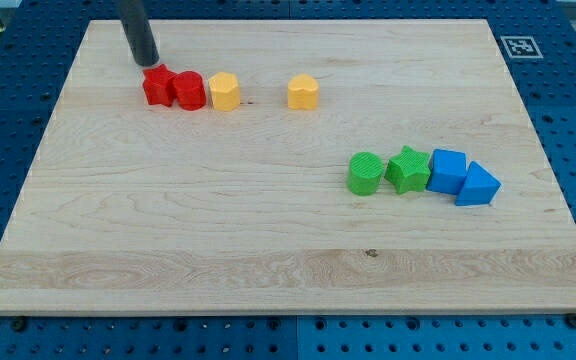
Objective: Move yellow heart a bit left
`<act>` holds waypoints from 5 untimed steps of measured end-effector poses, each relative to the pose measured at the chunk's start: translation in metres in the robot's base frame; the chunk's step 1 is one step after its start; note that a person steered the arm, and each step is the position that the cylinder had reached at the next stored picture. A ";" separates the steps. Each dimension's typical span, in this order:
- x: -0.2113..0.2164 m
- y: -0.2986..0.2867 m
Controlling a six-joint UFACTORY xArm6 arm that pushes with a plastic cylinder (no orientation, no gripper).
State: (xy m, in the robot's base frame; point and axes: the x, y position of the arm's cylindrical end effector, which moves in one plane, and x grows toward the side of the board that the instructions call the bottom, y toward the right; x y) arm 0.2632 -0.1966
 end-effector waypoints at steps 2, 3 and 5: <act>-0.045 0.115; -0.029 0.193; 0.061 0.289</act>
State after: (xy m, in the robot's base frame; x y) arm 0.3242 0.0928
